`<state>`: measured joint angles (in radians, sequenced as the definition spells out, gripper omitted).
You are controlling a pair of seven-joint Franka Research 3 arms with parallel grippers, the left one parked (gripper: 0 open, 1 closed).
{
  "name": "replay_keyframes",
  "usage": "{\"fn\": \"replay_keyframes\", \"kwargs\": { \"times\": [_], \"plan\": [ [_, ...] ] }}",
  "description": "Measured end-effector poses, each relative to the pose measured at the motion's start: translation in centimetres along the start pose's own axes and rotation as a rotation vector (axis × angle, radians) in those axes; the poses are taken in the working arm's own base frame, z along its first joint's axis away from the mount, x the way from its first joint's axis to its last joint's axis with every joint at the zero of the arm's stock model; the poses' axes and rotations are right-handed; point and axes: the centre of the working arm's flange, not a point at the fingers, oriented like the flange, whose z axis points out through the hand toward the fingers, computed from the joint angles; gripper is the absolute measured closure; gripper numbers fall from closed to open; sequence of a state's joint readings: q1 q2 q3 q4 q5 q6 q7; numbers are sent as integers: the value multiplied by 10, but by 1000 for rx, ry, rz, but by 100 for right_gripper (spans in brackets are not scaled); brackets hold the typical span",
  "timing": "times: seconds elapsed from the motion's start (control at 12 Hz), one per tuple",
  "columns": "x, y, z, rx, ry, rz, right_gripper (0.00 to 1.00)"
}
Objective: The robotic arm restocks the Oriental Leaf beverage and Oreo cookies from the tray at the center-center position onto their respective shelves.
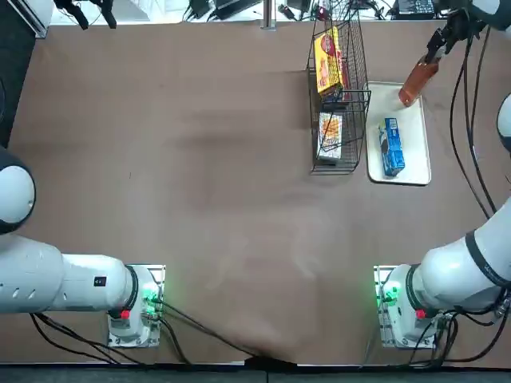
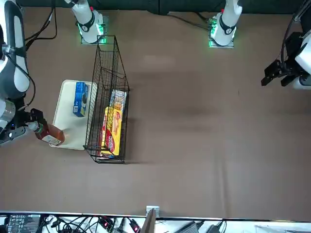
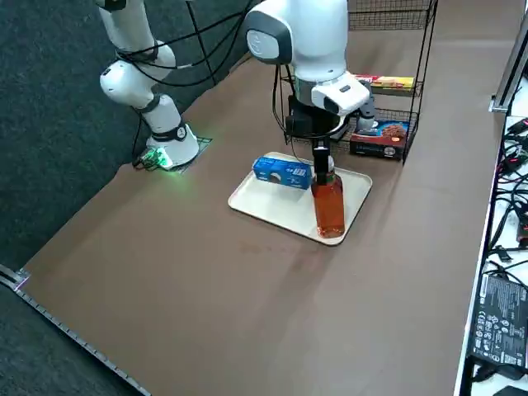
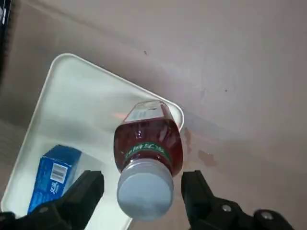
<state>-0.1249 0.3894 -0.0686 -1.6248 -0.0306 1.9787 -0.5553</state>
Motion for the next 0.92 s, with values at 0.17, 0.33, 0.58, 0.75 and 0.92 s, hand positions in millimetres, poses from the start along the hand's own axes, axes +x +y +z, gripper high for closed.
{"fn": "replay_keyframes", "kwargs": {
  "times": [0.17,0.33,0.58,0.75,0.92],
  "plan": [
    [1,-1,2,-14,-11,-35,1],
    [1,-1,3,-19,-16,-71,4],
    [3,-2,3,-22,-15,-135,11],
    [4,-3,5,-21,-16,-168,16],
    [5,-4,6,-22,-14,-192,19]
  ]
}}
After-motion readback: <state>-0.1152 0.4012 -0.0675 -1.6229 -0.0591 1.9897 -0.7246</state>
